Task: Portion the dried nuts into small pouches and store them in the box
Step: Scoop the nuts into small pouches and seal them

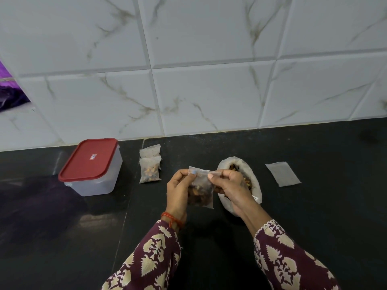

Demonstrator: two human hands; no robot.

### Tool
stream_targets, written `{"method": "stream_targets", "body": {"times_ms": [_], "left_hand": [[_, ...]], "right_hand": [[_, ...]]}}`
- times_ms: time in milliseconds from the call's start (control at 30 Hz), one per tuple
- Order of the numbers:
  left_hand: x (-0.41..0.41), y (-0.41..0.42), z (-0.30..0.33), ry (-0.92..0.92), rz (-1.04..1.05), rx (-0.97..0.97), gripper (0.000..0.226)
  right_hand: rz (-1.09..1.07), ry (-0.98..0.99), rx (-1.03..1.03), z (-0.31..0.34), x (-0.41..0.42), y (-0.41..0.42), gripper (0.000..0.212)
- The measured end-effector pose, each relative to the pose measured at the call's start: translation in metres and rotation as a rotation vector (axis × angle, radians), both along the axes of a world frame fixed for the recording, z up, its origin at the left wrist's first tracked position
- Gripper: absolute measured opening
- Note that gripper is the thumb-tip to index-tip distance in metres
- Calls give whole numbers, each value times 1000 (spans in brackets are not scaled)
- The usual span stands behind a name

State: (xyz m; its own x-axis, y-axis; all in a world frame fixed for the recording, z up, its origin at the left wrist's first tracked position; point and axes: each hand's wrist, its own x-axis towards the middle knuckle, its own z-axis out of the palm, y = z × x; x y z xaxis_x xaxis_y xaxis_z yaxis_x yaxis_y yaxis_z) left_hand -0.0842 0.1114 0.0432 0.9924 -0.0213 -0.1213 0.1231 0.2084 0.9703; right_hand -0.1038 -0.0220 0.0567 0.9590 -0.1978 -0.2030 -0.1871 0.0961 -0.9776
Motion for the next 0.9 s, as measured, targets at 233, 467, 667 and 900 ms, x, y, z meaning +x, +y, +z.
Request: {"method": "stream_targets", "body": {"times_ms": [233, 467, 667, 900], "left_hand": [[-3, -3, 1, -53, -23, -3, 6], [-3, -4, -2, -85, -8, -20, 10], [-2, -3, -3, -45, -54, -82, 12], [4, -2, -7, -6, -123, -4, 14]], "right_hand": [[23, -66, -16, 5, -4, -2, 5], [21, -68, -78, 3, -4, 1, 7], [20, -70, -115, 4, -3, 2, 10], [29, -90, -99, 9, -6, 0, 10]]}}
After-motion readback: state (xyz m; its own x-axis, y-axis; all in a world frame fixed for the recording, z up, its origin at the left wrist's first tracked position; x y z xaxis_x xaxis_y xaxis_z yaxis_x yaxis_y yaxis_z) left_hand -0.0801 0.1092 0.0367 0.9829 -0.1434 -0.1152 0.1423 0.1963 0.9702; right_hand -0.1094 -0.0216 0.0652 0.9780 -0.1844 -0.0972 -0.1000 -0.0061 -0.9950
